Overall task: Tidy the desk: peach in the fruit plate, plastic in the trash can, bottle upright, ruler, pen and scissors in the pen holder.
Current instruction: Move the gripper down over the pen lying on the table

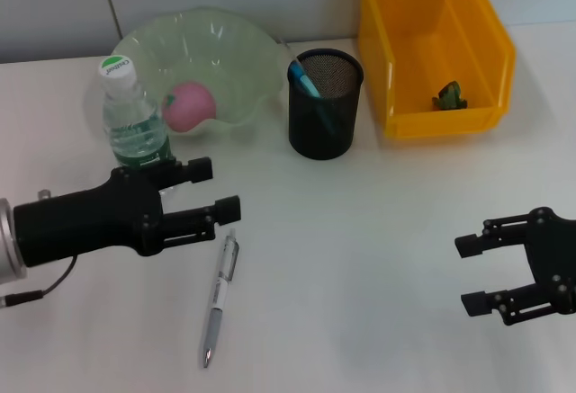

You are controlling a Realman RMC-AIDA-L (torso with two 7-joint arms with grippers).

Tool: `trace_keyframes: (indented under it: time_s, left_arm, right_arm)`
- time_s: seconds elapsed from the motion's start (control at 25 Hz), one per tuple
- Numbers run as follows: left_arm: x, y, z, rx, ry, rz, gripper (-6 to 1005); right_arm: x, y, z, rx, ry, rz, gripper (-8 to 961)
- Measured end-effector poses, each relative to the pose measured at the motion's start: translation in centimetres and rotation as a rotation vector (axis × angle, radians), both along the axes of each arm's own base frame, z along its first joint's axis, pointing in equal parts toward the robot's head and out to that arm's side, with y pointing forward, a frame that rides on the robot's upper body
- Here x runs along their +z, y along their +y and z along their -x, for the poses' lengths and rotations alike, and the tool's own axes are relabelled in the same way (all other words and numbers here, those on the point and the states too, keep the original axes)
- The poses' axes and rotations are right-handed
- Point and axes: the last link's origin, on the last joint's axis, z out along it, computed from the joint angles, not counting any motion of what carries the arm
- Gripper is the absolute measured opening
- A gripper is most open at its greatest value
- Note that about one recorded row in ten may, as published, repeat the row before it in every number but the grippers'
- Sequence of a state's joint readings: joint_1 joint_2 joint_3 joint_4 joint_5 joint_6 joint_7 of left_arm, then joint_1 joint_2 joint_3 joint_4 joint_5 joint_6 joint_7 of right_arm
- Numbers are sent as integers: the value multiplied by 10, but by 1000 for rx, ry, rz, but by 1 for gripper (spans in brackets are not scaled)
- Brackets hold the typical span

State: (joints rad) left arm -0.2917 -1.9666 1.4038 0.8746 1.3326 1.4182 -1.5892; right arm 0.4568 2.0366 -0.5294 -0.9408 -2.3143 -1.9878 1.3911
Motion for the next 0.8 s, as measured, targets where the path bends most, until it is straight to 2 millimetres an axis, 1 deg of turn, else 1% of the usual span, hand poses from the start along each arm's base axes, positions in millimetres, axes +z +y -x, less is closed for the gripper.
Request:
trace_keyframes:
  time_s: [0.04,0.08,0.12,0.16,0.2,0.28,0.32,0.36,0.4,0.44,0.56,0.6,0.68,0.8]
  left_arm:
    - [0,0,0,0,0,0,816]
    - [4,4,-9,44,71,58,816]
    - [4,4,-9,44,71,58,817]
    - [6,6,-13,62,114,80,817]
    - [9,11,-23,112,203,125,817]
    - [11,15,-33,157,264,154,817]
    - [14,20,-43,199,313,171,817]
    - [15,22,-49,224,338,181,817]
    - [18,28,-65,275,387,220,818]
    - [18,28,-65,275,387,220,818]
    - [15,37,-87,326,455,274,817]
    - [8,43,-95,371,523,290,816]
    - [6,45,-97,389,549,292,815]
    - [-3,51,-100,474,637,299,814]
  right_arm:
    - [0,0,0,0,0,0,756]
    - [1,0,0,9,-2,-5,755]
    - [1,0,-1,15,-3,-10,755]
    - [2,0,-1,22,-5,-13,754]
    - [3,1,-1,33,-10,-17,754]
    - [3,1,0,39,-13,-19,753]
    - [3,1,0,43,-15,-21,752]
    - [4,2,0,48,-17,-22,752]
    - [4,2,0,60,-19,-28,751]
    - [4,2,0,60,-19,-28,751]
    - [4,3,0,72,-20,-35,749]
    - [5,3,1,75,-20,-35,749]
    - [5,4,1,76,-21,-35,748]
    - [5,5,3,87,-26,-30,746]
